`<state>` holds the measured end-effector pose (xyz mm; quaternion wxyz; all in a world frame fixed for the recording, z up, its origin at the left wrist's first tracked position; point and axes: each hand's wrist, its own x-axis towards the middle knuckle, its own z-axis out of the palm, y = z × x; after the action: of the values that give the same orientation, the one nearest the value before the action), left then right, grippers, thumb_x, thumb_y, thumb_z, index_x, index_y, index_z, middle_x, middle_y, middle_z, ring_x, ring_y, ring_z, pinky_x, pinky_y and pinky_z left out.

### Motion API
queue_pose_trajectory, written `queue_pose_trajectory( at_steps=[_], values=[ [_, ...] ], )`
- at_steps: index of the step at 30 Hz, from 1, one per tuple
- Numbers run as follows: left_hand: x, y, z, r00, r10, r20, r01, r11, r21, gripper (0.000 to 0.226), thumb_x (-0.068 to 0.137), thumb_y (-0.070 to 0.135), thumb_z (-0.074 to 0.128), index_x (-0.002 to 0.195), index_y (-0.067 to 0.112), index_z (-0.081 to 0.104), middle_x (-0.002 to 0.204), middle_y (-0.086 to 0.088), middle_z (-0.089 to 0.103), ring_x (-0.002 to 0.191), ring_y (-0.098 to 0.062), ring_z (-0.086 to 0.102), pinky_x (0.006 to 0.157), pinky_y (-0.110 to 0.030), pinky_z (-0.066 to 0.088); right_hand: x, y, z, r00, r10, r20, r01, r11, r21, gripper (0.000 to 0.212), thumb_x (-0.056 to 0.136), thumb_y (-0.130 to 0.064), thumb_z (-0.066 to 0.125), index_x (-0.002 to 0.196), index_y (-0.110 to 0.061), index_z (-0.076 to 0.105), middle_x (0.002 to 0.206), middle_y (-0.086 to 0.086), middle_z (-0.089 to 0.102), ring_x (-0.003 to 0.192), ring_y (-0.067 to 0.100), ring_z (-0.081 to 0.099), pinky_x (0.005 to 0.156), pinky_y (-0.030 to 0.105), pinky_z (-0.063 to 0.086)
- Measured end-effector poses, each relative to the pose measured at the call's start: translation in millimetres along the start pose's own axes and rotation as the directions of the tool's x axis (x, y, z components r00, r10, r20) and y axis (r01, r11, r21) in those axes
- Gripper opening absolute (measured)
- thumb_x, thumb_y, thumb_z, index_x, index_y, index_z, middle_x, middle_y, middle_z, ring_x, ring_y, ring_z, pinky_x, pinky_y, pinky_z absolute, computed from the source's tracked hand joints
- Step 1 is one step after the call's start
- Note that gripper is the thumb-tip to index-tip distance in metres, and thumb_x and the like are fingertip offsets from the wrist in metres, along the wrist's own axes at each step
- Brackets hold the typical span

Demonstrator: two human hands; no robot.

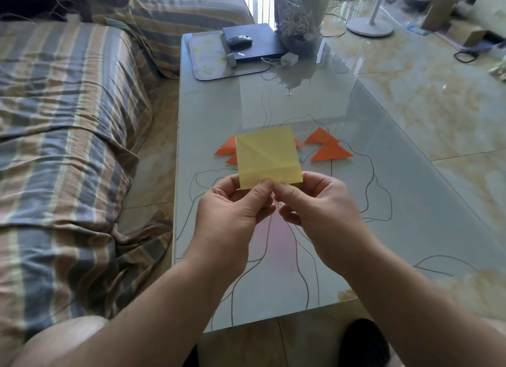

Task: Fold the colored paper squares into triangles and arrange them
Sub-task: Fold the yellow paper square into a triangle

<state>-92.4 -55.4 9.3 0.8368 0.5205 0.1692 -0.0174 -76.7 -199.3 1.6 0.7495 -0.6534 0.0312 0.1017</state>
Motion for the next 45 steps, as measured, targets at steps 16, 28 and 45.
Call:
queue_pose_trajectory(
  at_steps=[16, 28, 45],
  values=[
    [-1, 6, -3, 0.995, -0.021, 0.097, -0.005, 0.968, 0.252, 0.033, 0.075, 0.035, 0.075, 0.097, 0.011, 0.075, 0.075, 0.0, 0.071, 0.074, -0.016, 0.067, 0.084, -0.04, 0.06, -3, -6, -2, 0.989, -0.133, -0.061, 0.123, 0.983, -0.136, 0.009, 0.093, -0.015, 0.075, 0.087, -0.007, 0.075, 0.085, 0.025, 0.068, 0.072, 0.022, 0.063, 0.072, 0.032, 0.057],
    [4, 9, -6, 0.999, 0.028, 0.043, -0.038, 0.964, 0.264, 0.023, 0.07, 0.037, 0.08, 0.082, 0.017, 0.079, 0.075, -0.002, 0.072, 0.071, -0.015, 0.068, 0.077, -0.035, 0.06, 2, -13, -6, 0.999, -0.006, -0.053, 0.005, 1.0, -0.018, 0.022, 0.091, -0.014, 0.075, 0.07, -0.019, 0.073, 0.073, 0.008, 0.071, 0.066, 0.019, 0.064, 0.08, 0.043, 0.056],
    [13, 13, -11, 0.998, 0.067, 0.007, -0.066, 0.957, 0.282, 0.024, 0.09, 0.009, 0.072, 0.068, 0.013, 0.066, 0.058, 0.001, 0.056, 0.056, -0.014, 0.055, 0.067, -0.032, 0.058, 7, -15, -10, 0.983, 0.173, 0.067, -0.169, 0.984, -0.063, 0.034, 0.098, -0.017, 0.062, 0.068, -0.019, 0.076, 0.074, 0.008, 0.069, 0.065, 0.022, 0.065, 0.082, 0.047, 0.05]
  ],
)
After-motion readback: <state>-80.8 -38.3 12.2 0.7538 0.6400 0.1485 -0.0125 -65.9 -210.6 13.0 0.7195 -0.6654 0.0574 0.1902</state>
